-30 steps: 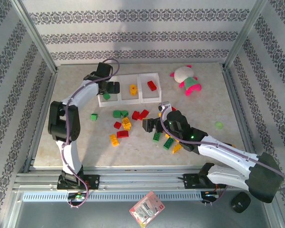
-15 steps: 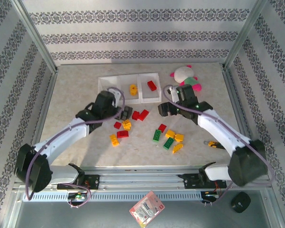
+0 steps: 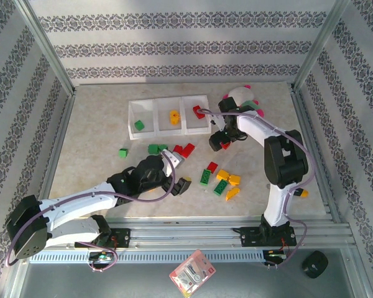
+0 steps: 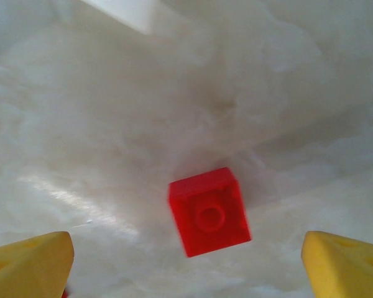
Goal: Sort the legos into containers by color
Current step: Pick up the lego from the middle-right of the table.
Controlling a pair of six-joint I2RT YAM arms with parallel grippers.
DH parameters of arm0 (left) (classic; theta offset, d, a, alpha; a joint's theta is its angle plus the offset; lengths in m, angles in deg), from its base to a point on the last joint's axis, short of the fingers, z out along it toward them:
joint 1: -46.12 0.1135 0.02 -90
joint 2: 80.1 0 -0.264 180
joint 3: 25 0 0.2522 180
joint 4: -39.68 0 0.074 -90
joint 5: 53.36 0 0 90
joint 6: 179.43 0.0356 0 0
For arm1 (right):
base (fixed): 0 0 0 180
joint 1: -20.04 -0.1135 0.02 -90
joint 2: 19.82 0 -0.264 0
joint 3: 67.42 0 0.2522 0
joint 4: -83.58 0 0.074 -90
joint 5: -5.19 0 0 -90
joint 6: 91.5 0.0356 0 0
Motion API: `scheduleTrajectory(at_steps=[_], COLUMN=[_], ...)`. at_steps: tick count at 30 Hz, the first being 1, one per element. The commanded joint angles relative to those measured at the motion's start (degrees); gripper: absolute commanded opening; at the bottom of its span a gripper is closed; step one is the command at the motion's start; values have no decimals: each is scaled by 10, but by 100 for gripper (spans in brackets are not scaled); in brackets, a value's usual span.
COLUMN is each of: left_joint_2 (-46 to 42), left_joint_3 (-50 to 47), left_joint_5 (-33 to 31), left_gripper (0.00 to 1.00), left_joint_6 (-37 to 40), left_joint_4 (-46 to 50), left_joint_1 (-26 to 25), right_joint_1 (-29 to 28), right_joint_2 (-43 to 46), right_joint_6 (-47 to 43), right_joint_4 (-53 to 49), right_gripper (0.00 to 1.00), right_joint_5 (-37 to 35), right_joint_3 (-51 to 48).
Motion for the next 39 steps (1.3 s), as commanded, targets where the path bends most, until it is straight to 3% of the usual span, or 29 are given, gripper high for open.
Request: scheduleTrajectory(at_steps=[1, 6, 13, 20, 26, 31, 34, 39], left_joint_2=[-2, 4, -5, -13, -22, -46, -53, -53], left_joint_3=[-14, -26, -27, -33, -34, -48, -49, -46], left_joint_5=[-15, -24, -39, -57, -68, -74, -76, -86], left_gripper=[99, 99, 99, 99, 99, 99, 99, 99], left_joint_6=[-3, 1, -5, -12, -32, -34, -30, -32], left_joint_4=[-70, -91, -82, -88, -88, -100, -102, -91], left_joint_1=[-14, -15, -15, -15, -15, -15, -15, -15], right_joint_1=[4, 6, 6, 4, -20, -63, -83, -91], right_joint_2=[-31, -78, -97, -36, 57, 107, 104, 27], right_joint_6=[-25, -16, -2, 4, 36, 102, 157, 214], right_joint_4=[-36, -38, -51, -40, -1, 91, 172, 224], right_gripper=[91, 85, 56, 35, 26, 21, 21, 18], right_joint_5=[-19, -14, -11, -14, 9, 16, 22, -33], right_joint_3=[35, 64, 84, 51, 3, -20, -20, 51])
